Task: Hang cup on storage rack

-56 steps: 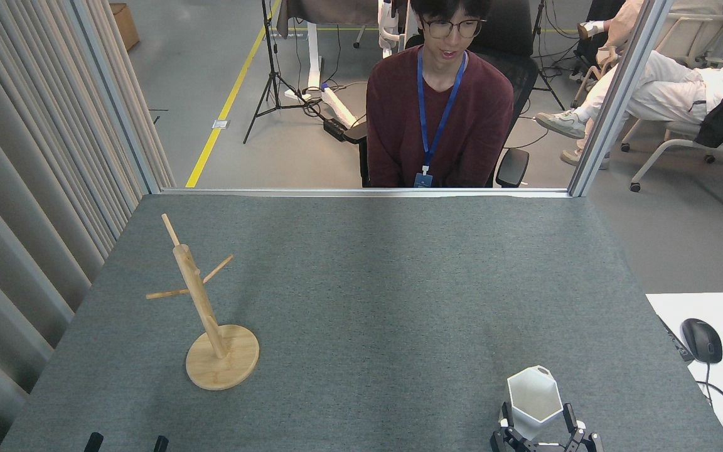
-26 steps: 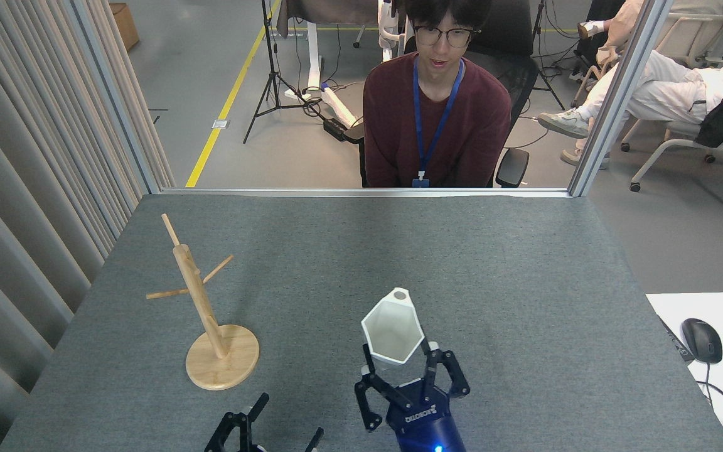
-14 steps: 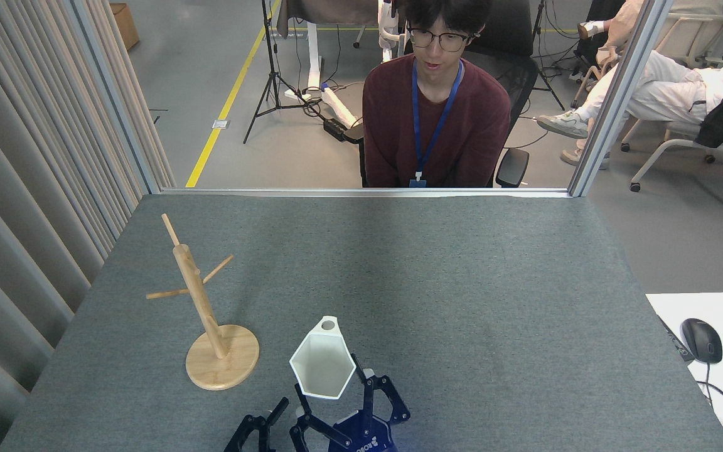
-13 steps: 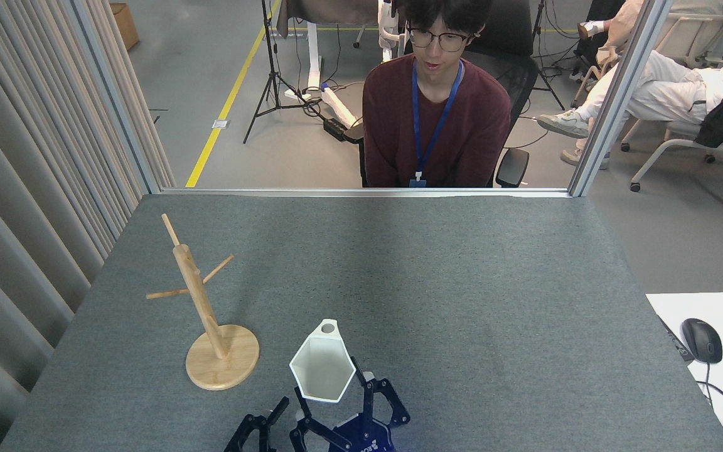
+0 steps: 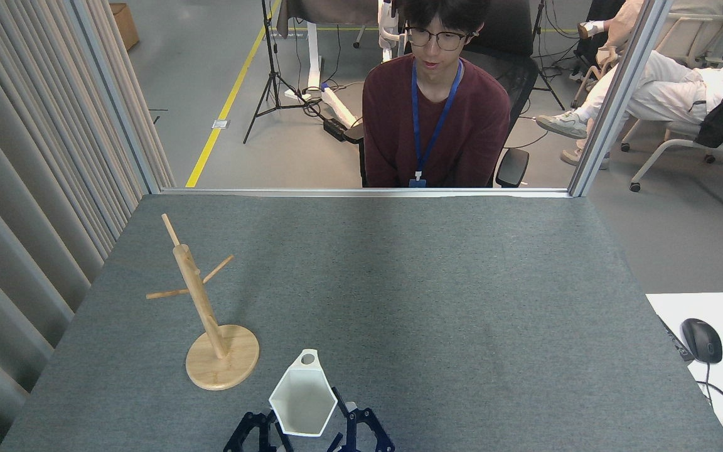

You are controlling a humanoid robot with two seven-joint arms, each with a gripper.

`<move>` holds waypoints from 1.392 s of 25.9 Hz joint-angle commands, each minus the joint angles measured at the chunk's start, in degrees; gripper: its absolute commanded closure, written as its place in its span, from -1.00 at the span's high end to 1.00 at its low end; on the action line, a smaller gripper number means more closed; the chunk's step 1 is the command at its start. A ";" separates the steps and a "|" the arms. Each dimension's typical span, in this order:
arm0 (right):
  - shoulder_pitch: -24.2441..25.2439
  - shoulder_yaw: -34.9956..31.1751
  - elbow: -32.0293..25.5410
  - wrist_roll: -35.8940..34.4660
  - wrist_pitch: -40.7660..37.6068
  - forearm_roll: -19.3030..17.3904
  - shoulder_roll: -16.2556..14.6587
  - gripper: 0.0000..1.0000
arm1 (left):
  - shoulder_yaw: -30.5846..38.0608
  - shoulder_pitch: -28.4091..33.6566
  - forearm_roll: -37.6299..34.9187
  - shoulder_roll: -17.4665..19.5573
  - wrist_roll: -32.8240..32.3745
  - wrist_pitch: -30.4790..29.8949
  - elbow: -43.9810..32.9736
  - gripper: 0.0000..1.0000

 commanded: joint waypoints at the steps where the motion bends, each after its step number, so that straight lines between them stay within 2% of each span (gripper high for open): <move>1: 0.41 1.31 -0.01 -0.10 -0.10 0.99 -0.13 0.20 | 0.04 -0.09 0.06 0.00 0.17 -0.01 -0.01 0.99; 2: 0.59 1.49 -0.01 -0.18 -0.10 1.08 -0.21 0.20 | 0.04 -0.18 0.15 0.00 0.43 -0.01 -0.01 0.92; 4: 0.76 2.02 -0.01 -0.27 -0.10 1.08 -0.39 0.20 | 0.04 -0.27 0.24 0.09 0.61 -0.19 -0.54 0.44; 6: 0.94 2.02 -0.01 -0.36 -0.10 1.08 -0.39 0.21 | -0.05 -0.27 0.15 0.53 0.43 -0.19 -0.72 -0.29; 7: 1.02 2.02 -0.01 -0.36 -0.10 1.16 -0.39 0.21 | 0.04 -0.27 0.15 0.44 0.17 -0.10 -0.89 -0.39; 9: 0.94 1.93 -0.19 -0.36 -0.10 1.16 -0.39 0.22 | 0.04 -0.36 0.15 0.53 0.00 -0.10 -0.89 -0.40; 10: 0.94 1.93 -0.28 -0.36 -0.10 1.16 -0.39 0.31 | 0.04 -0.36 0.15 0.44 0.00 -0.10 -0.80 -0.39; 12: 0.94 1.93 -1.33 -0.62 -0.10 0.99 -0.39 0.98 | 0.04 -0.36 0.15 0.61 0.00 -0.10 -0.80 -0.39; 19: 1.55 5.80 -10.47 -2.12 -3.88 0.46 -0.83 0.98 | 0.04 -0.45 0.15 0.61 0.00 -0.10 -0.89 -0.38; 22: 0.85 5.18 -12.84 -2.29 -2.56 -0.94 -0.13 0.98 | 0.04 -0.45 0.15 0.61 0.00 -0.19 -0.89 -0.38; 23: -0.55 3.08 -12.84 -2.03 0.16 -3.40 0.40 0.98 | 0.04 -0.45 0.15 0.61 0.00 -0.10 -0.89 -0.38; 24: -2.84 -1.05 -12.84 -1.50 4.38 -7.44 0.93 0.98 | 0.04 -0.45 0.15 0.53 0.00 -0.10 -0.89 -0.38; 26: -6.09 -9.49 -11.88 0.34 9.92 -17.64 0.93 0.98 | 0.22 -0.27 0.15 0.35 0.08 -0.01 -0.89 -0.38; 27: -6.36 -13.10 -10.91 1.75 9.49 -21.33 0.58 0.98 | 0.48 -0.10 0.15 0.35 0.08 0.08 -0.89 -0.38; 28: -6.01 -15.38 -9.59 2.80 8.43 -22.13 -0.21 0.98 | 0.66 -0.09 0.24 0.35 0.08 0.25 -0.98 -0.38; 29: -5.04 -16.09 -8.27 3.07 6.67 -19.75 -1.88 0.98 | 1.01 0.08 0.41 0.44 0.08 1.04 -0.98 -0.38; 31: 0.76 -16.44 -7.48 3.07 2.89 -12.63 -8.12 0.98 | 3.21 0.43 0.68 0.70 0.17 2.71 -1.07 -0.38; 32: 3.75 -16.53 -7.57 2.89 1.22 -11.67 -9.53 0.98 | 4.44 0.52 0.59 0.70 0.17 3.24 -1.07 -0.38; 34: 7.18 -16.70 -7.57 2.54 -0.27 -11.67 -9.62 0.98 | 7.33 0.52 0.50 0.70 0.08 4.03 -1.07 -0.38; 36: 7.79 -16.88 -7.66 2.45 -0.10 -11.67 -9.44 0.98 | 11.73 0.52 0.41 0.61 0.00 5.70 -1.07 -0.38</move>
